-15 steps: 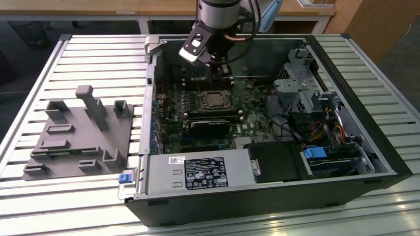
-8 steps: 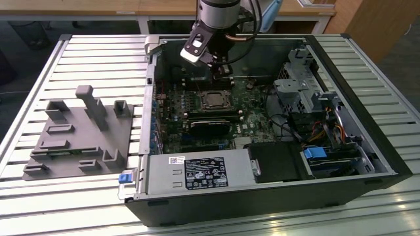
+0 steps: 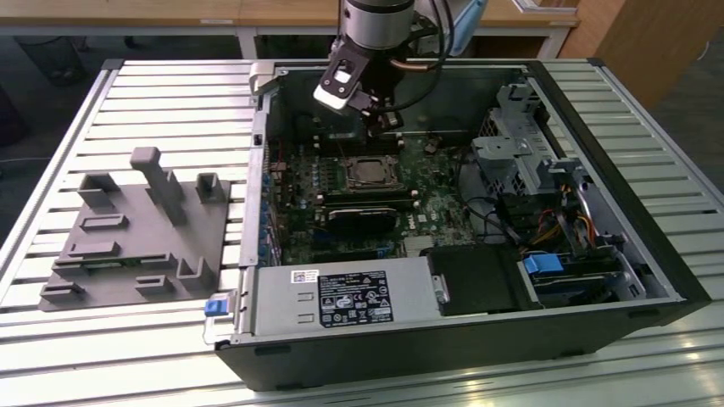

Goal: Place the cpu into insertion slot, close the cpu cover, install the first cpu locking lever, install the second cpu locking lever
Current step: 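Install the first cpu locking lever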

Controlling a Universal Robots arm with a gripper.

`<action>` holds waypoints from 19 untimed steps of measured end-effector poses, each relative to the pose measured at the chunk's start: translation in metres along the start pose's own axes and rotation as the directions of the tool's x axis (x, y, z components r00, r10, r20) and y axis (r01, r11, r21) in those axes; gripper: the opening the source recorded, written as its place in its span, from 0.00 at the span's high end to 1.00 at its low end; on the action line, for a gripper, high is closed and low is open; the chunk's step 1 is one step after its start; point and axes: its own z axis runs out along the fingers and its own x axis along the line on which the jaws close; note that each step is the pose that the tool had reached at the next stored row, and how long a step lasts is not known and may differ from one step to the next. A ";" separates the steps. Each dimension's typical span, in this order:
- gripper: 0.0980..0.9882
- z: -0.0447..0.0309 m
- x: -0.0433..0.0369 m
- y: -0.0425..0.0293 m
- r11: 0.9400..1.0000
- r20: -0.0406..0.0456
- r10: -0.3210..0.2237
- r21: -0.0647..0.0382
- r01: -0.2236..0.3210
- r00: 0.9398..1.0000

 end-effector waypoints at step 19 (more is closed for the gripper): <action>0.99 0.0000 0.0000 0.0000 0.993 -0.007 -0.115 0.006 0.115 0.993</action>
